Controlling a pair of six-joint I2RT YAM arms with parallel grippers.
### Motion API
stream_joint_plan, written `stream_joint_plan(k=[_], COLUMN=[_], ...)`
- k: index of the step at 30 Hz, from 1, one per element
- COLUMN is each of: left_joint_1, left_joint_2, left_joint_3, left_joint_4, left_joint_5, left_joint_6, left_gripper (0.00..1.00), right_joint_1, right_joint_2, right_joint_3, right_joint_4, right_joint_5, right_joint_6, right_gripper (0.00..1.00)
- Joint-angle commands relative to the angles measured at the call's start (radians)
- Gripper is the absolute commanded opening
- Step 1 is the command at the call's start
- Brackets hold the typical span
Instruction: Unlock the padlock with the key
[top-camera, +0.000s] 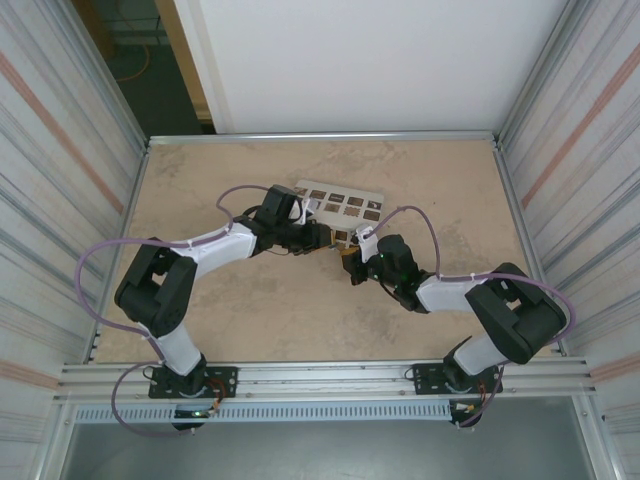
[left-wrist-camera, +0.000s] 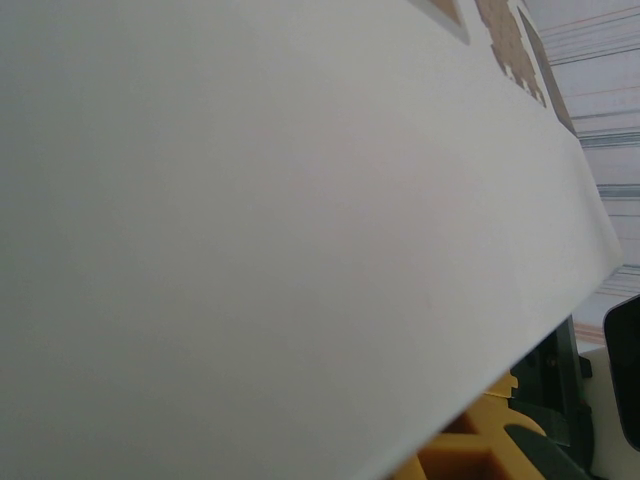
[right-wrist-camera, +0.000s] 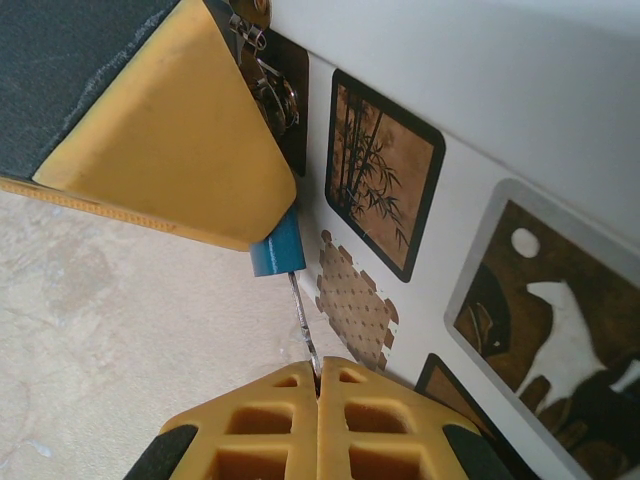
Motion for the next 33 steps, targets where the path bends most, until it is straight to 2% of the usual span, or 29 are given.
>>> stream_joint_plan(k=[1,33], left_joint_1=[-0.006,-0.003], left_joint_2=[-0.055,-0.052], left_joint_3=[-0.013,-0.015], left_joint_4=[0.040,0.025], left_joint_5=[0.042,0.025], left_joint_6=[-0.020,-0.014], left_gripper=[0.20,0.20], right_joint_1=[-0.004,0.006], right_joint_2=[-0.029,-0.029], right_joint_3=[0.000,-0.005], right_joint_4=[0.029,-0.004], right_joint_5=[-0.004,0.005], right_joint_6=[0.020,0.017], right_gripper=[0.00,0.00])
